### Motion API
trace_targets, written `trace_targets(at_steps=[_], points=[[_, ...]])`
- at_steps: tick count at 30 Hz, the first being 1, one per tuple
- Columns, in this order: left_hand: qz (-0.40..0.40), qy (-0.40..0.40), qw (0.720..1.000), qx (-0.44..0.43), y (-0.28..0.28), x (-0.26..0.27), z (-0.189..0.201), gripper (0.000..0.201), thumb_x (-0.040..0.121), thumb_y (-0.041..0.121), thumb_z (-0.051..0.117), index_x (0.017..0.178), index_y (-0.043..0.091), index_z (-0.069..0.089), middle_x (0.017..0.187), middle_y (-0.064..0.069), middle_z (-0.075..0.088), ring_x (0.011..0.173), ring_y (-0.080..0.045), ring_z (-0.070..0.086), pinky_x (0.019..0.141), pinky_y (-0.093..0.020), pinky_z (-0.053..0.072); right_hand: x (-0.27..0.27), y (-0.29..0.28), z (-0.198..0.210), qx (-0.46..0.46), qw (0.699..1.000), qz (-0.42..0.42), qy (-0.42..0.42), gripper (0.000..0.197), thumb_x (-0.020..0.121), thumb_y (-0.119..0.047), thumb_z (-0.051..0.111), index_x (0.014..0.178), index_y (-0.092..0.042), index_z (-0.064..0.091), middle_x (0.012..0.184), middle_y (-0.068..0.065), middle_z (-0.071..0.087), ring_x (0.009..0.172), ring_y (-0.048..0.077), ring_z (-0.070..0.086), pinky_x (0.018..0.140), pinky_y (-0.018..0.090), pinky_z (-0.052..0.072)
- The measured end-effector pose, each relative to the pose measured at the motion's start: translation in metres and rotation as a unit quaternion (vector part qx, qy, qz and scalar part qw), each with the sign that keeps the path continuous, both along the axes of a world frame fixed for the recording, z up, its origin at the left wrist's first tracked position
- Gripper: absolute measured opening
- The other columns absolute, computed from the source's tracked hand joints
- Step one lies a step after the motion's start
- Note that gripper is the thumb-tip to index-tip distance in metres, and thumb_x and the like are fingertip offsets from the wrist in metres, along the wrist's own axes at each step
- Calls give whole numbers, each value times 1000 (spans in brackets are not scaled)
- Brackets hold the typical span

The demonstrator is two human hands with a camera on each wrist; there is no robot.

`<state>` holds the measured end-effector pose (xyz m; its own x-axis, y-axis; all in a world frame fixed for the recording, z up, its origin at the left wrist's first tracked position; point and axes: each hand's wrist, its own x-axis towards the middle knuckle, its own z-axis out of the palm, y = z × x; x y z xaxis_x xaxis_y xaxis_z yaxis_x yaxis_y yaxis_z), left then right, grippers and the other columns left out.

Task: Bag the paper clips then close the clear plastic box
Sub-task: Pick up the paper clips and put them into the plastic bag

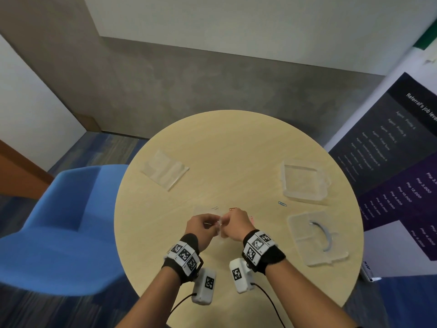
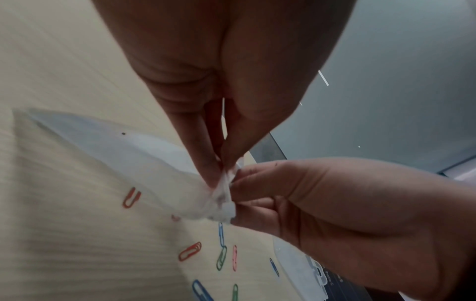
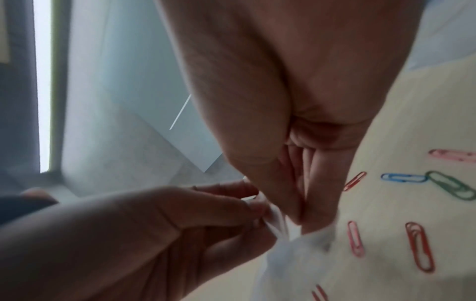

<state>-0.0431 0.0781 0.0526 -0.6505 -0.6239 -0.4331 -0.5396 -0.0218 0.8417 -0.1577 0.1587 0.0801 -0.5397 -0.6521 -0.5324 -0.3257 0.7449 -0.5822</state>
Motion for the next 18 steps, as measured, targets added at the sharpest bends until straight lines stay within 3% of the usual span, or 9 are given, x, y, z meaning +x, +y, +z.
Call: trace_targets(at_steps=[2,4,6,8,10,12,13,15,18], points=[[8,-6,1000,-11,1,-1,-1,23,83,16,66,80,38,71,83,3,77,78,-14,75,81,-38,62,-2,1,-2,-30,1000,-7,-3,17,74,-4,72,90,-9,78,88,8,76,73,14,64,53,13,45],[23,-5,1000,-7,-1,-1,-2,21,84,14,65,86,34,72,83,1,77,77,-16,75,82,-38,62,-8,3,-3,-81,993,-52,-63,23,77,-4,72,99,-6,75,89,12,76,77,17,72,70,29,61],[41,0,999,3,-2,1,-2,21,86,8,63,89,27,72,83,-4,76,76,-21,74,84,-39,61,-24,9,-4,-131,975,-92,-154,22,82,-2,70,104,-1,72,92,19,75,81,23,74,79,37,61],[61,3,998,11,-6,5,-3,20,88,6,61,93,21,73,85,-8,74,75,-23,72,84,-37,61,-48,21,-6,-157,966,-108,-176,18,84,-1,69,102,-2,73,95,20,74,85,26,73,85,38,59],[76,-2,997,10,-11,11,-5,19,89,6,61,100,15,74,85,-8,74,75,-22,72,82,-33,60,-78,38,-14,-127,983,-121,-50,21,84,0,66,103,-6,73,107,16,73,95,25,70,93,33,53],[93,2,996,9,-18,16,-7,20,89,6,62,103,13,74,83,-7,74,77,-23,73,83,-35,61,-103,53,-27,-52,985,-109,128,33,86,-1,61,118,-6,66,127,15,63,117,28,59,103,32,42],[103,6,995,11,-21,19,-7,20,89,6,62,103,13,74,83,-7,74,78,-25,74,84,-37,61,-111,58,-33,-10,980,-97,172,40,89,-4,58,128,-5,58,139,17,53,128,30,49,108,35,37],[121,9,992,13,-26,24,-6,20,88,6,63,103,12,74,86,-8,74,81,-27,74,85,-39,61,-118,63,-50,69,975,-76,197,49,95,-11,47,143,-4,38,154,21,28,141,34,29,114,40,28],[133,9,991,14,-31,29,-4,20,88,6,64,104,13,74,86,-6,74,83,-27,74,85,-38,60,-109,62,-72,151,970,-16,189,59,95,-9,38,149,0,15,158,26,8,145,39,10,120,42,14]])
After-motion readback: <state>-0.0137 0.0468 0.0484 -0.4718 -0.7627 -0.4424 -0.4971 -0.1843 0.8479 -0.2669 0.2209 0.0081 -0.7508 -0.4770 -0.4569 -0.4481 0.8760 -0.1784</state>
